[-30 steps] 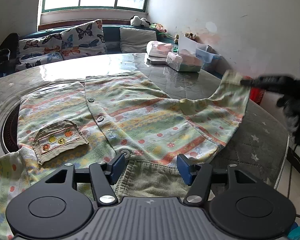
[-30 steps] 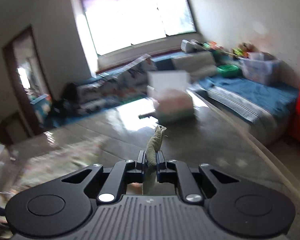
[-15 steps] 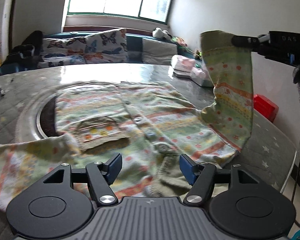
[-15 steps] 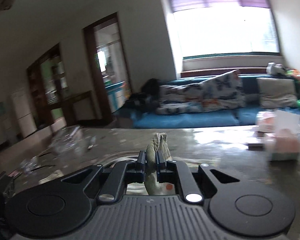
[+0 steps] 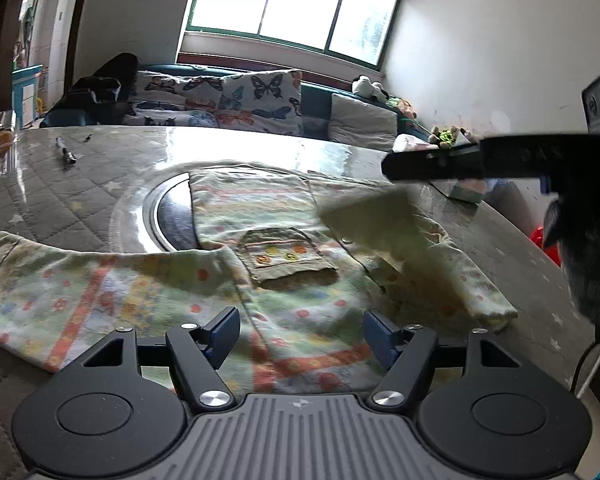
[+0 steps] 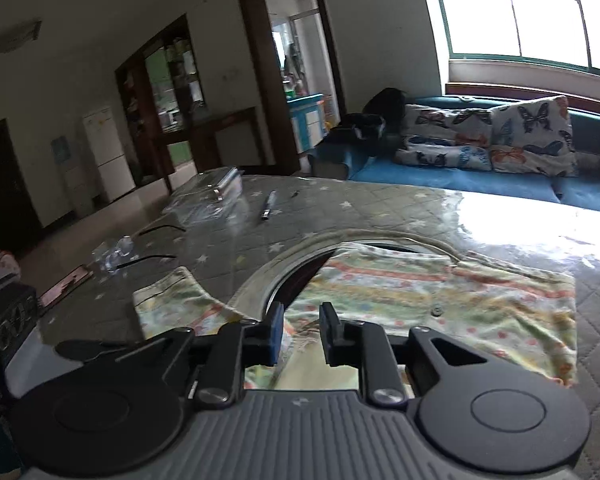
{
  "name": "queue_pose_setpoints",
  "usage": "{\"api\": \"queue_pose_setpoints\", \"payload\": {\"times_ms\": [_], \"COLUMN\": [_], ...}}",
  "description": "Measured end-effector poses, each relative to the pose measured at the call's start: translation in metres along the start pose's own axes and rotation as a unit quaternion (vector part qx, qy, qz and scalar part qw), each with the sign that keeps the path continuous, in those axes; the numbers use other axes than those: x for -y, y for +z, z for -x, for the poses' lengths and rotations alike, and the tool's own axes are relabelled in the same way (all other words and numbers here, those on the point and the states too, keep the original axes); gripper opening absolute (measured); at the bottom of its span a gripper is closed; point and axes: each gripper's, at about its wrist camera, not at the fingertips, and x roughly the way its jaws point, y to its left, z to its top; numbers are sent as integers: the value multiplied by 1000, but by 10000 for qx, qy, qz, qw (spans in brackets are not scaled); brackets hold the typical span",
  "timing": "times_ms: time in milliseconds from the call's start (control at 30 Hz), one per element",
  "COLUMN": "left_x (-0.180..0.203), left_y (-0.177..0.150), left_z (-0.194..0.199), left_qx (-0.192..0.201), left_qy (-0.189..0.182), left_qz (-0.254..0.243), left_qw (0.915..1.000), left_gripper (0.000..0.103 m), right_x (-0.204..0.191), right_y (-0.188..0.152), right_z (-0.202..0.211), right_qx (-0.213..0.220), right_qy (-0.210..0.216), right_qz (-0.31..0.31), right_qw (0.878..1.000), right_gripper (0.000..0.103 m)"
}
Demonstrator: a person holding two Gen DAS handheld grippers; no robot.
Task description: Fold clothes
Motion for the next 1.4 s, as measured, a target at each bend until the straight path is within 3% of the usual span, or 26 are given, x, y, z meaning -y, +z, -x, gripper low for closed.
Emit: {"api": "queue_pose_setpoints", "payload": {"times_ms": [133,267,433,600,900,1100,1200,1400], "left_x": [-1,7,25,44,51,42,37,27], "left_y": [6,11,15,19,19,17,18,14], "left_z": [0,-5,-20,-37,-63,-73,-70,-60], "left_qx": [40,94,5,-116,-363,-479,-466,-419], "left_qy": [53,-63,-326,-585,-640,-533,-475,-311], "left_qz": [26,-29,-170,-364,-351,-259,-235,-140], "left_qw": [10000,9999,9993,9976,9967,9971,9975,9985], "left_gripper": [71,70,66,61,49,39,39,39], "right_x": [5,34,74,107,120,132,123,87], "right_y": [-2,-15,-53,-84,-65,-69,-66,-58], "right_z": [11,19,25,30,22,2,4,0], "right_qx": [-14,-327,-830,-1011,-707,-811,-797,-711], "right_qy": [-133,-608,-1134,-1373,-1355,-1345,-1445,-991], "right_qz": [170,250,57,-452,-341,-430,-303,40], "right_qw": [9998,9973,9901,9843,9877,9867,9858,9925], "right_gripper": [23,25,25,26,30,30,33,35]}}
